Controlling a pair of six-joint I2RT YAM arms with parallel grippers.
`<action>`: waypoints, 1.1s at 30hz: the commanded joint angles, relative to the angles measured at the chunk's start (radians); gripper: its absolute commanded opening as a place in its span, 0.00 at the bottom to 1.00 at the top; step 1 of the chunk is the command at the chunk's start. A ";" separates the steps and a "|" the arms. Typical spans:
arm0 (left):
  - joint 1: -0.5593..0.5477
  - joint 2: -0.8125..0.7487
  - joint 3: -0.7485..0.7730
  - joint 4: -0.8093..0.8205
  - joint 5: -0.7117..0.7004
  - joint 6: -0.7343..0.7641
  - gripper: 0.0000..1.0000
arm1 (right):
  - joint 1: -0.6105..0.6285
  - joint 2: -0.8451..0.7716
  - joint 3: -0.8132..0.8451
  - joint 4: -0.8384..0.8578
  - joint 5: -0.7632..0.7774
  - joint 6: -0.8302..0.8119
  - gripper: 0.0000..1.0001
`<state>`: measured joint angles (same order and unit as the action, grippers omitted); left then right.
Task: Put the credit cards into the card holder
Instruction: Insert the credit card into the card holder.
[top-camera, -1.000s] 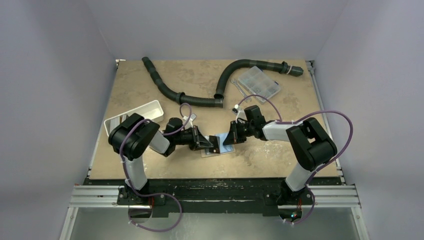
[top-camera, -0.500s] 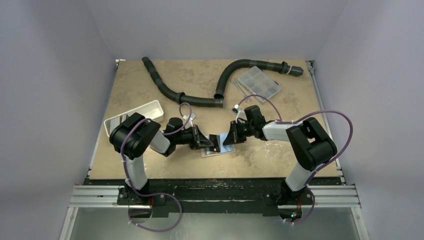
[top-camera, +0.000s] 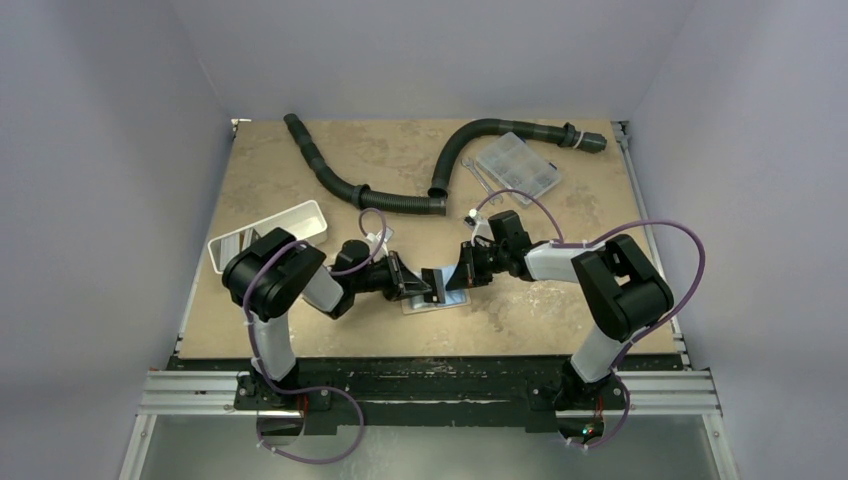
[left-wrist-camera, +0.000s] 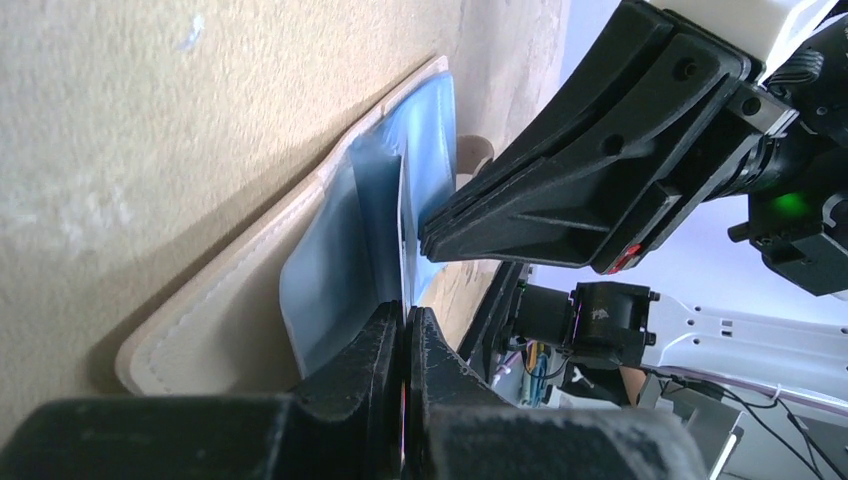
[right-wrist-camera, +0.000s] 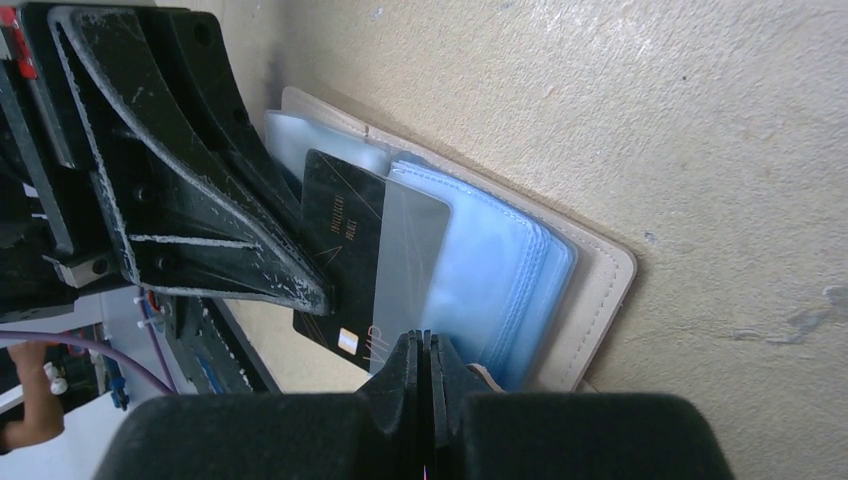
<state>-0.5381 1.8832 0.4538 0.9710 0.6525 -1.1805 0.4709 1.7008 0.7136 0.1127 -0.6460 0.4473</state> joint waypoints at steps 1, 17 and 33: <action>-0.028 -0.019 -0.062 0.158 -0.096 -0.057 0.00 | 0.004 -0.004 0.007 -0.052 0.049 0.003 0.00; -0.068 0.003 -0.063 0.149 -0.166 -0.046 0.00 | 0.001 -0.133 0.052 -0.258 0.258 -0.068 0.31; -0.146 0.036 0.023 0.123 -0.247 -0.066 0.00 | 0.001 -0.052 0.001 -0.149 0.190 -0.052 0.00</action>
<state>-0.6575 1.9152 0.4374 1.0870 0.4599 -1.2556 0.4648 1.6169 0.7361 -0.0776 -0.4847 0.4068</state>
